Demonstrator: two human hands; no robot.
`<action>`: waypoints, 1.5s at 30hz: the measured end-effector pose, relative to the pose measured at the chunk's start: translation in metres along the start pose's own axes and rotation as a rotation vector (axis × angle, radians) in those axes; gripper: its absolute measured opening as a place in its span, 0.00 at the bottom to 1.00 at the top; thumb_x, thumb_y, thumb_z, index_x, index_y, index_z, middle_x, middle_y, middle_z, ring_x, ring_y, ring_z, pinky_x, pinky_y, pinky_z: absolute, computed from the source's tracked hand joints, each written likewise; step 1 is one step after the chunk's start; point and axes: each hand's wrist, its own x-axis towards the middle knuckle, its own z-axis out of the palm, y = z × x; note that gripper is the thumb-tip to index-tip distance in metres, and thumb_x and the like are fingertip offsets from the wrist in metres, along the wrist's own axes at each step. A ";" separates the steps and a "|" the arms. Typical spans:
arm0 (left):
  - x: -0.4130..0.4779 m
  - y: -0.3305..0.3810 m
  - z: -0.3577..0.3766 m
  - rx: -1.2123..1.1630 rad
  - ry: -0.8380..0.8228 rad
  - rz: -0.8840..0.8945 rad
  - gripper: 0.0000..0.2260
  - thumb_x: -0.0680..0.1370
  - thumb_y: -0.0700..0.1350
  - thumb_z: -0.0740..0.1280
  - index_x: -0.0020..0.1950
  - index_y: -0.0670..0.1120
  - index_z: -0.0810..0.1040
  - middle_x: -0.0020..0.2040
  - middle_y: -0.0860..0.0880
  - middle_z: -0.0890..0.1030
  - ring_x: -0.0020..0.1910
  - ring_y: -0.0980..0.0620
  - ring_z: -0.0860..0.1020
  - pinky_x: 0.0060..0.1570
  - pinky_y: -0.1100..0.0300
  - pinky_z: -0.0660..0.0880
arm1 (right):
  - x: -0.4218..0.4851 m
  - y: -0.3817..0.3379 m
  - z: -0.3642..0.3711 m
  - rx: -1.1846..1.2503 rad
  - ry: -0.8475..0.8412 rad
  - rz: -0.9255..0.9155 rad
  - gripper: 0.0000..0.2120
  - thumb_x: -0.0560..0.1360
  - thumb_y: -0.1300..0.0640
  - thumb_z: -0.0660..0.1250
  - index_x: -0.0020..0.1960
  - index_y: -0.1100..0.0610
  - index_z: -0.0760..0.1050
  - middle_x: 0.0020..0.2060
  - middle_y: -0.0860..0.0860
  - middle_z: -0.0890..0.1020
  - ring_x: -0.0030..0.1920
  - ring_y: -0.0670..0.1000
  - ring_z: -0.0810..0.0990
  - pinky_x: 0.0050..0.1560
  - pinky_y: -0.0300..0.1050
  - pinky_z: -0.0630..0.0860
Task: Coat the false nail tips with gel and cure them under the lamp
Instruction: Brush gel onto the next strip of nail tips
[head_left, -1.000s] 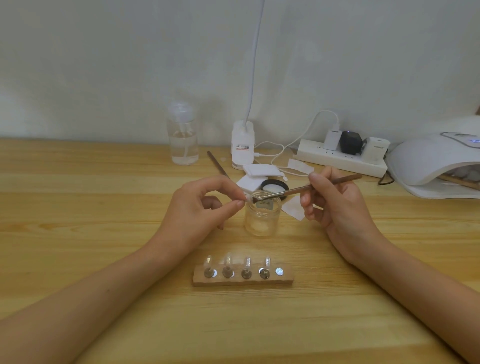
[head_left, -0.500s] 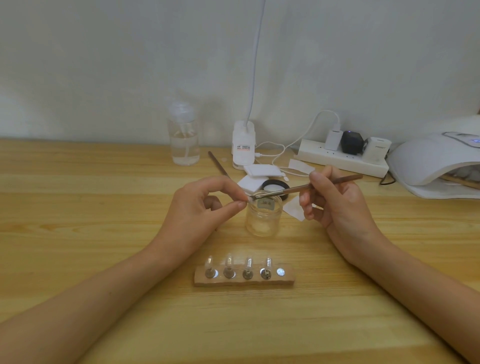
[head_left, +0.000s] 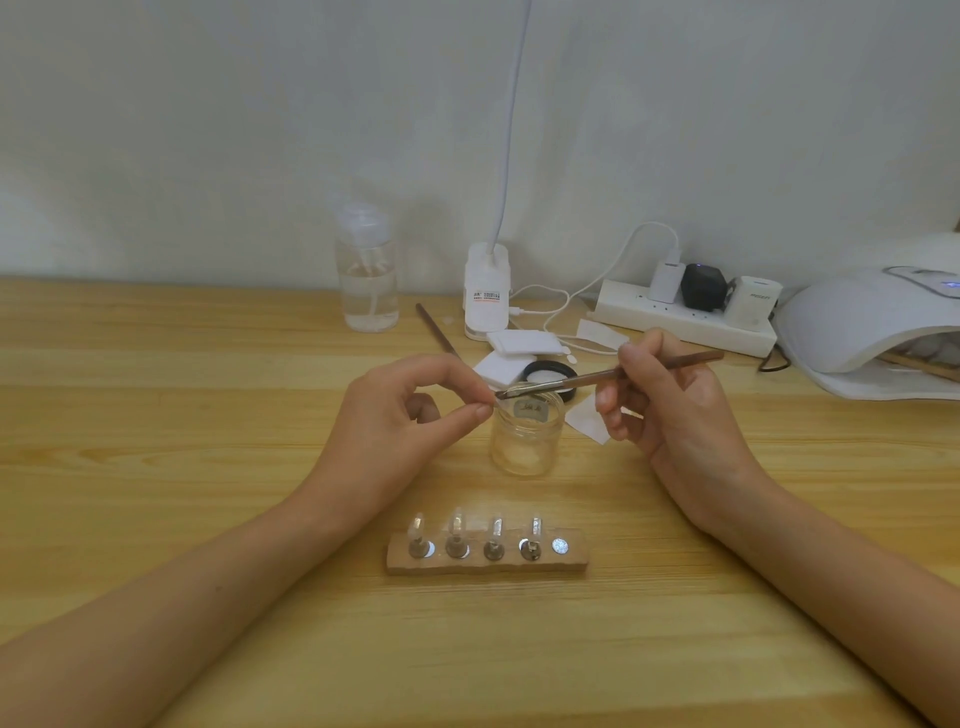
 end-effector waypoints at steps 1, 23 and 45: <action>0.000 0.000 0.000 0.002 0.000 -0.002 0.08 0.73 0.39 0.75 0.40 0.51 0.83 0.36 0.62 0.80 0.25 0.57 0.65 0.29 0.72 0.64 | 0.000 0.001 0.000 -0.013 0.000 0.004 0.10 0.74 0.51 0.66 0.40 0.56 0.69 0.30 0.52 0.79 0.31 0.47 0.77 0.30 0.38 0.74; 0.000 0.001 0.000 -0.001 -0.001 0.008 0.06 0.73 0.39 0.75 0.40 0.50 0.83 0.36 0.62 0.80 0.26 0.58 0.65 0.30 0.72 0.65 | 0.000 -0.001 0.000 0.007 0.029 0.009 0.10 0.74 0.52 0.66 0.39 0.56 0.69 0.29 0.51 0.79 0.30 0.47 0.77 0.29 0.37 0.73; 0.000 -0.002 0.000 0.024 -0.002 0.017 0.05 0.73 0.38 0.75 0.40 0.47 0.82 0.29 0.64 0.76 0.25 0.58 0.64 0.29 0.73 0.63 | -0.001 0.000 0.001 -0.028 0.038 0.018 0.10 0.74 0.52 0.66 0.40 0.56 0.69 0.28 0.51 0.78 0.30 0.47 0.76 0.29 0.37 0.74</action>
